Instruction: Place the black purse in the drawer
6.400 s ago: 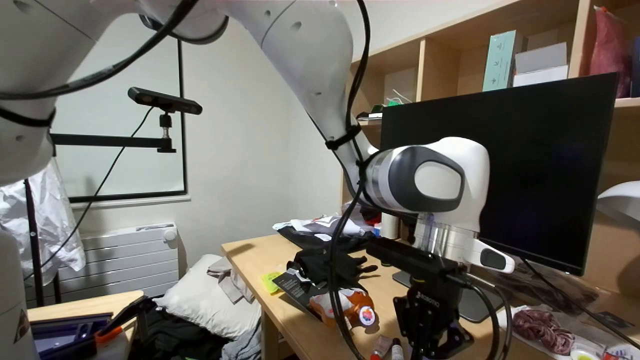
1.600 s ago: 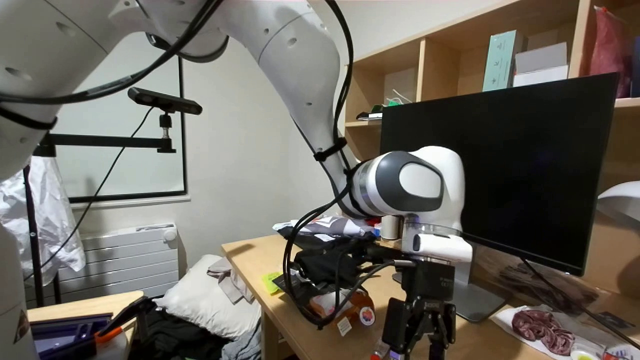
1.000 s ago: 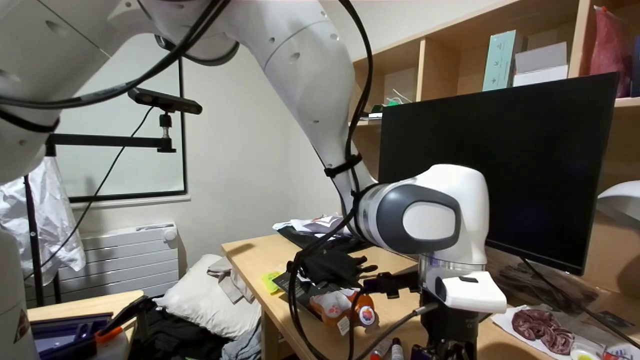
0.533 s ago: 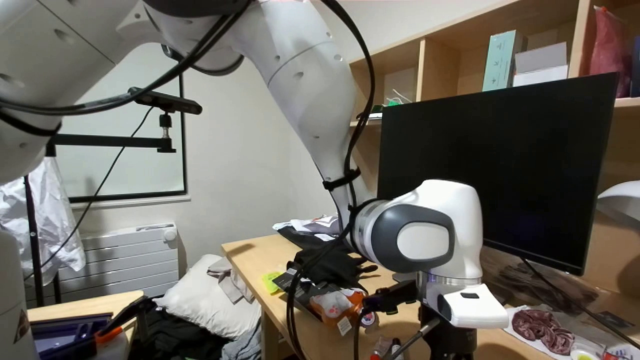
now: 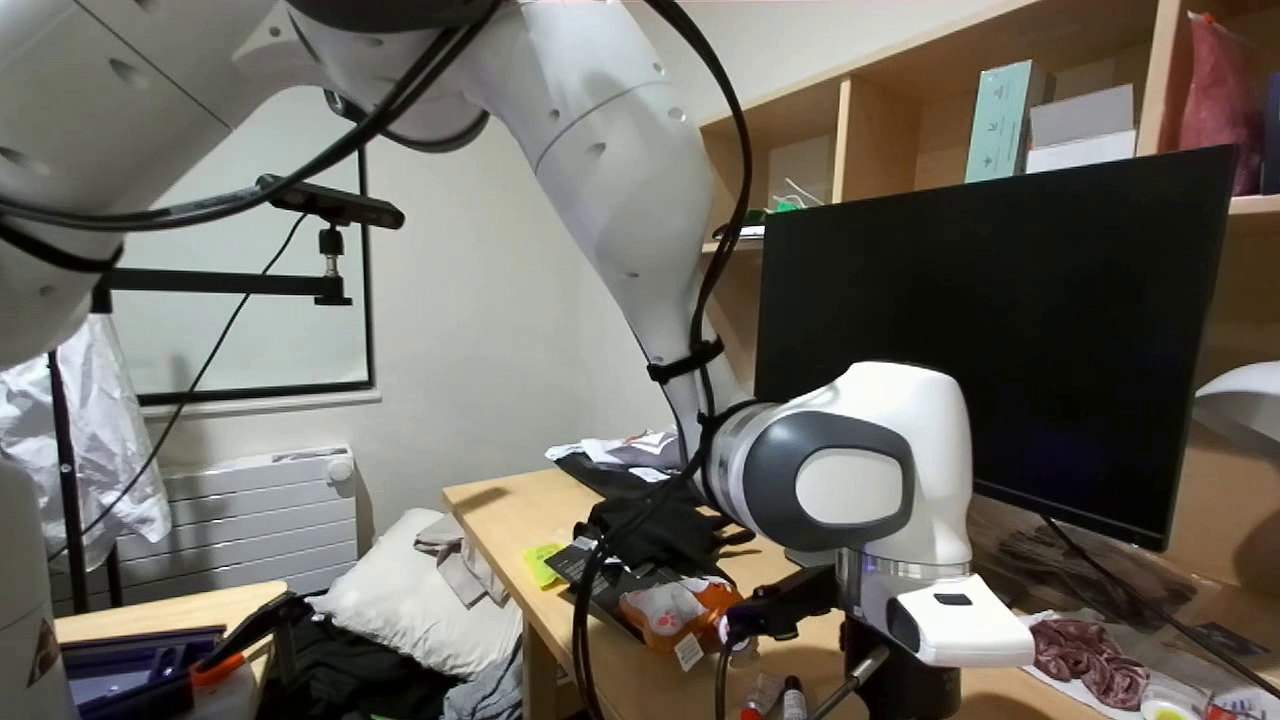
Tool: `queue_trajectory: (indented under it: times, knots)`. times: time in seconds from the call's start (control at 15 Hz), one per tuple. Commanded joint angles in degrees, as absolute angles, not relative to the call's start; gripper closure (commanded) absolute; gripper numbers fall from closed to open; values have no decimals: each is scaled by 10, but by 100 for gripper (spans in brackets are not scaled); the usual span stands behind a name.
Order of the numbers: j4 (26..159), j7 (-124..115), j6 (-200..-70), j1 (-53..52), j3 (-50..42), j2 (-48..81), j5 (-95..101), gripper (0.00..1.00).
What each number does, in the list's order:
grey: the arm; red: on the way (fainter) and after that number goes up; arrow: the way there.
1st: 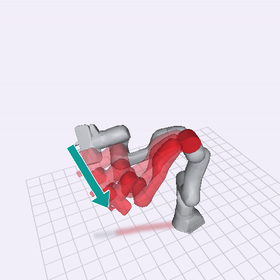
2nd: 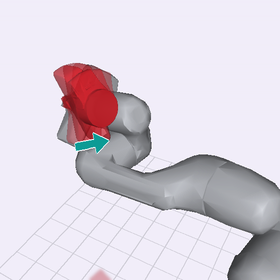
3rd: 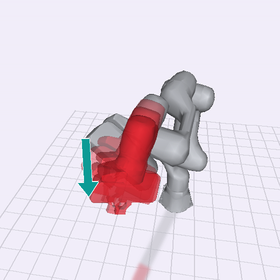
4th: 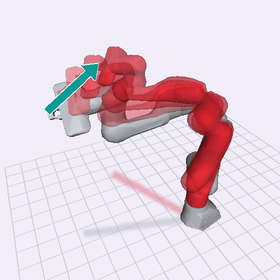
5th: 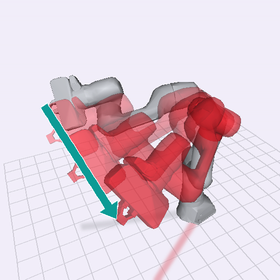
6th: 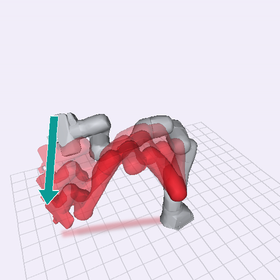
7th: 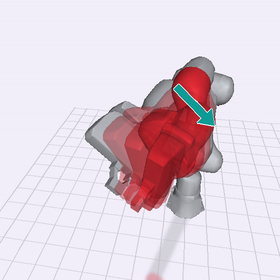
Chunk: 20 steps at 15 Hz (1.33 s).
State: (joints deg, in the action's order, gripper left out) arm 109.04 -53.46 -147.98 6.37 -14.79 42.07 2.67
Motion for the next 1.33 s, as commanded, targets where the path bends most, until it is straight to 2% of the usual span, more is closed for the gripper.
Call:
queue_trajectory:
  times: [0.0, 0.2, 0.27, 0.4, 0.93, 1.27]
  knots:
    - [1124, -505, -1492, 52, -168, 393, 22, 91]
    - [1158, -491, -1496, 45, -190, 358, 35, 97]
    - [1178, -480, -1503, 44, -200, 343, 44, 92]
    - [1217, -454, -1520, 37, -227, 317, 73, 91]
    - [1317, -424, -1534, 16, -338, 271, 230, 92]
    - [1331, -485, -1579, 11, -358, 319, 198, 91]
